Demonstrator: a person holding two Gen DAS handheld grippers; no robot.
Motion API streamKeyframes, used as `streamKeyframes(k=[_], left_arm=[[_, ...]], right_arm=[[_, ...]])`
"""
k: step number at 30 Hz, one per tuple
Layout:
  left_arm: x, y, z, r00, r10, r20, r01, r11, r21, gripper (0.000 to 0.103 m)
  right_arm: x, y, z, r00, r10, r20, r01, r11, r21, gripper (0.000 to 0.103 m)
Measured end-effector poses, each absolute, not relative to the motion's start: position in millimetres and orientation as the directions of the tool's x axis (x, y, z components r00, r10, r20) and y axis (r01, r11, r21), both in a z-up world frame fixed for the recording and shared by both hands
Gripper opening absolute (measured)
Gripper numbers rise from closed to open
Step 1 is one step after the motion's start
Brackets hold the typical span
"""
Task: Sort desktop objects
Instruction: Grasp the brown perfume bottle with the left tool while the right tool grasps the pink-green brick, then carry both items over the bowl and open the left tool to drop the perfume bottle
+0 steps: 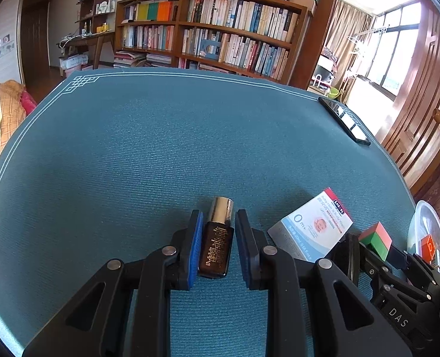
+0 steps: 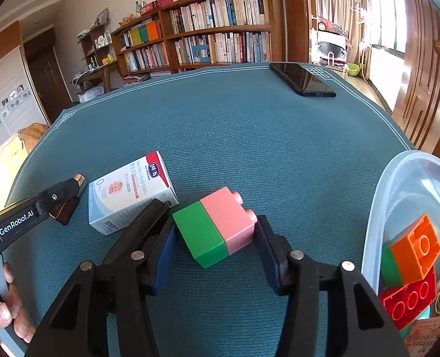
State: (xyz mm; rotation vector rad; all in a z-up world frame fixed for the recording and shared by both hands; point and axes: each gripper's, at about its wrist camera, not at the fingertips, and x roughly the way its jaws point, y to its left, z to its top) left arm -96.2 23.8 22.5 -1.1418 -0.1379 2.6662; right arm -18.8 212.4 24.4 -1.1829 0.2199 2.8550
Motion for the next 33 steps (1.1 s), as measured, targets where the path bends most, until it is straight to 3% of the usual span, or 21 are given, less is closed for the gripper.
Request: streamKeyframes(k=[10, 25, 33], left_arm=[[-95.1, 19.8, 28.1, -0.675, 0.274, -0.685, -0.181, -0.962, -0.206, 0.025], [-98.0, 33.2, 14.5, -0.618, 0.211, -0.758, -0.255, -0.965, -0.061, 0.024], [-94.6, 5.4, 34.6, -0.637, 0.363, -0.680, -0.242, -0.932, -0.270, 0.021]], right_arm=[[-6.1, 208.5, 38.0, -0.734, -0.009, -0.679, -0.092, -0.989, 0.114, 0.056], [13.2, 216.5, 61.2, -0.766, 0.011, -0.643, -0.122, -0.984, 0.129, 0.056], [24.3, 219.6, 74.4, -0.790, 0.028, -0.613, -0.137, -0.982, 0.131, 0.056]])
